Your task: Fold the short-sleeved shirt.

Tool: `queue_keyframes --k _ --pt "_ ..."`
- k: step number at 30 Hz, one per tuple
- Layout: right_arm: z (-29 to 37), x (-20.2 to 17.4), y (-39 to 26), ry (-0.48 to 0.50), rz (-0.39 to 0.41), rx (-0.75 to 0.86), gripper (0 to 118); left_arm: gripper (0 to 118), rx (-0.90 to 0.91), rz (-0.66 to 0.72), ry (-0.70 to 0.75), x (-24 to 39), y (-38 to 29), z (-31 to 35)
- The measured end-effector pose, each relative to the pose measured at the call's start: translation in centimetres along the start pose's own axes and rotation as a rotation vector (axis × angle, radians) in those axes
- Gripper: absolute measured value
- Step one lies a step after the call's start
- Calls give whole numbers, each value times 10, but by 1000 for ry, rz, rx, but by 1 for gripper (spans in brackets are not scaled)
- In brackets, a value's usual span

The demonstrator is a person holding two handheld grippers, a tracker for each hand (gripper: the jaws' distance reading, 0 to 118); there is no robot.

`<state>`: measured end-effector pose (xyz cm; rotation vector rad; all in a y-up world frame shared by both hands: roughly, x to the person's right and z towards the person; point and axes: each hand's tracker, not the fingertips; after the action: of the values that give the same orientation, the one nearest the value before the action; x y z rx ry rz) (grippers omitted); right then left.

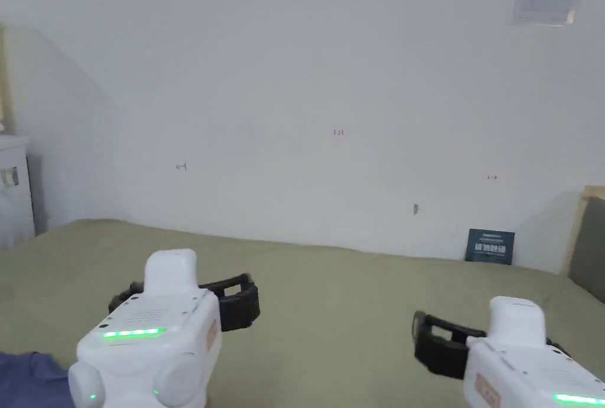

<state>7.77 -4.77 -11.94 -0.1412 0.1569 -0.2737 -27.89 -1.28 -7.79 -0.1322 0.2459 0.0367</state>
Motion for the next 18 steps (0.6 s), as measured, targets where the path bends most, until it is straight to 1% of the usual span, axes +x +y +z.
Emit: queue_keyframes --k 1,2,3,4,6,7,10,14,18 --pt "1 8 -1 -22 -68 16 118 118 37 -64 27 7 1 4" --pt "2 11 -3 -53 -62 38 118 118 48 -79 46 7 1 2" --pt "3 12 -3 -74 -35 59 118 118 52 -80 55 6 0 0" --pt "1 9 -5 -83 17 66 118 118 42 -57 37 5 1 -1" --pt "3 4 -3 -106 127 70 118 118 65 -65 27 4 5 4" --pt "4 1 -2 -107 165 76 118 118 57 -59 27 4 5 5" --pt "6 -11 -3 -113 243 90 118 118 38 -48 27 1 4 3" --pt "6 -18 -4 -111 270 91 118 118 33 -70 30 1 4 5" --pt "8 -20 -1 -107 260 95 118 118 28 -63 24 1 6 6"
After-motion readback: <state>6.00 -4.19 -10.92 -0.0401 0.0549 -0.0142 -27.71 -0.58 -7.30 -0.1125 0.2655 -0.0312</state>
